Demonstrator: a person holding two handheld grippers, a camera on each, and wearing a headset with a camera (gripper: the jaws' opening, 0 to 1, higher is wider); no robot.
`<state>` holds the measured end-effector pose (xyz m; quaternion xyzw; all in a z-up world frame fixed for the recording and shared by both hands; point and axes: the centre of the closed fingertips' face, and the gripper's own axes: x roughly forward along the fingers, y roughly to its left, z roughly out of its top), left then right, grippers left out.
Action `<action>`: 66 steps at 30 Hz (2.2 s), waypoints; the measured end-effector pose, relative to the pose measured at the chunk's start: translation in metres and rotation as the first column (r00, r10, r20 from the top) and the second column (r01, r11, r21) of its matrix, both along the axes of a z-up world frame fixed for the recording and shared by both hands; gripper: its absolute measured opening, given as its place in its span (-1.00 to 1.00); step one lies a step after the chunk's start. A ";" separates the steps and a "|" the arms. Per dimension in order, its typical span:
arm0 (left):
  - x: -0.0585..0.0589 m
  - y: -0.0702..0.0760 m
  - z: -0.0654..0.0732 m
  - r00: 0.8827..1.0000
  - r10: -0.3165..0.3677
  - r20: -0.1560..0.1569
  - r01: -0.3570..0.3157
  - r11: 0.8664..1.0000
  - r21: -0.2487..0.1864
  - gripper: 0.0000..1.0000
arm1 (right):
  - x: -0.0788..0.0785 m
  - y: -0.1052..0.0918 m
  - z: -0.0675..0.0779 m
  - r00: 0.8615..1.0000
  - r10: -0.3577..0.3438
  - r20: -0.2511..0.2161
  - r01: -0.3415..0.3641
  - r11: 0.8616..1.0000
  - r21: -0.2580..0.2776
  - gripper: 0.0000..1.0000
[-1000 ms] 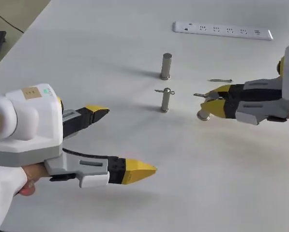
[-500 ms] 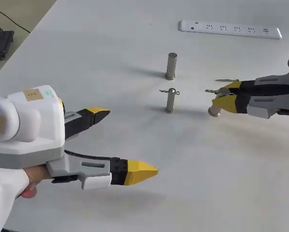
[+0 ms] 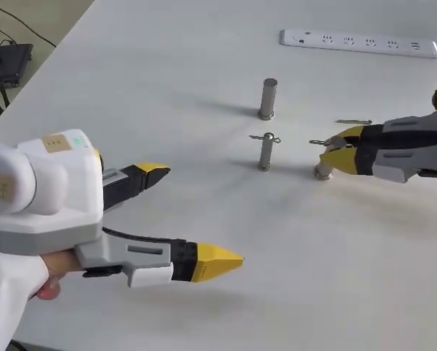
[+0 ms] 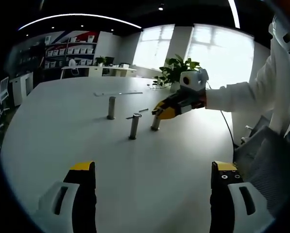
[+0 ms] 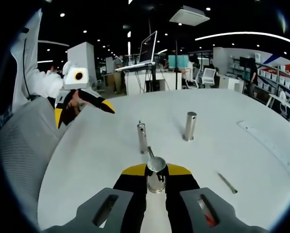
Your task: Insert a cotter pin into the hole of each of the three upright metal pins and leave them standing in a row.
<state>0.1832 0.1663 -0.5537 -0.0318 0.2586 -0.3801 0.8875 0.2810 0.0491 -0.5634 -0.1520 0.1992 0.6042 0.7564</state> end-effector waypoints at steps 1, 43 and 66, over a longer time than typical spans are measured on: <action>-0.001 0.000 0.000 1.000 0.000 -0.004 0.000 1.000 -0.002 0.99 | 0.000 0.001 -0.001 1.000 0.006 0.007 -0.006 1.000 -0.003 -0.84; 0.000 -0.007 -0.004 0.999 0.023 -0.036 -0.024 0.999 -0.031 0.99 | 0.002 -0.003 0.000 0.998 -0.043 -0.046 0.046 0.997 0.067 -0.81; 0.002 -0.009 -0.001 0.999 0.019 -0.036 -0.020 0.999 -0.045 0.99 | 0.001 -0.015 0.023 0.990 -0.123 -0.067 0.129 0.986 0.104 -0.63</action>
